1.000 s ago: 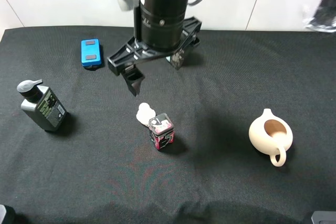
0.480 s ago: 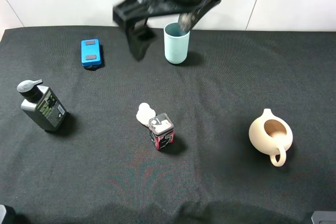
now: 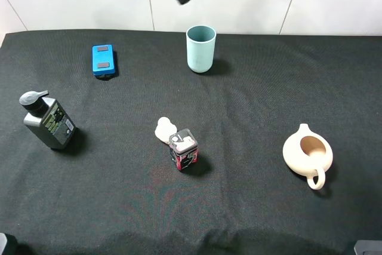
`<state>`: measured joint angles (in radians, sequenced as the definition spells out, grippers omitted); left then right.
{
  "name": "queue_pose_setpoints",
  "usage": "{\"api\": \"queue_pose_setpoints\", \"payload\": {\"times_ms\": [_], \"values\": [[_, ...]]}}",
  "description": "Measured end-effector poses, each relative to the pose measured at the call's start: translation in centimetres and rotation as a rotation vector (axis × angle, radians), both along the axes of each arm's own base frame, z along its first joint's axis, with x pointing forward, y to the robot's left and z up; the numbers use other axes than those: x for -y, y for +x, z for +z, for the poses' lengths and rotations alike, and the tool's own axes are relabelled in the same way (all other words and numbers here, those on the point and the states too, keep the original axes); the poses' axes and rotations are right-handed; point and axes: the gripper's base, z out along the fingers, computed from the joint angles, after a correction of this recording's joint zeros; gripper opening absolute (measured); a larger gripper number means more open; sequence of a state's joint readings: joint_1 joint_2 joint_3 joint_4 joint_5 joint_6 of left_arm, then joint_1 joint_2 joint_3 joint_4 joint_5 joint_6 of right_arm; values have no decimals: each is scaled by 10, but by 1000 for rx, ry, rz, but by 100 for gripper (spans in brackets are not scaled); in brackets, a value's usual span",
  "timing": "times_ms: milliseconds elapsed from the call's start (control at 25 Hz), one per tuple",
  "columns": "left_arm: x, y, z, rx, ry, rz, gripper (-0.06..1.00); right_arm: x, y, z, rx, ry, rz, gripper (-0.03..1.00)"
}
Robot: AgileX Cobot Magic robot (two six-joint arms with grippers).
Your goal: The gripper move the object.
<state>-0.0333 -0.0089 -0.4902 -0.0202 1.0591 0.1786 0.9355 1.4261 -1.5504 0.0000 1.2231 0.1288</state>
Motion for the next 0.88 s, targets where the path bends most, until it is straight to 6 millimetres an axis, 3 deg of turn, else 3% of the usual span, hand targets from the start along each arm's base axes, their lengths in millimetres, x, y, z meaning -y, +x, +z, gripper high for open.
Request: {"api": "queue_pose_setpoints", "payload": {"times_ms": [520,880], "values": [[0,0,0,0,0,0,96,90,-65,-26,-16,-2,-42,69],[0,0,0,0,0,0,96,149,-104,-40,69,57,-55,69]]}}
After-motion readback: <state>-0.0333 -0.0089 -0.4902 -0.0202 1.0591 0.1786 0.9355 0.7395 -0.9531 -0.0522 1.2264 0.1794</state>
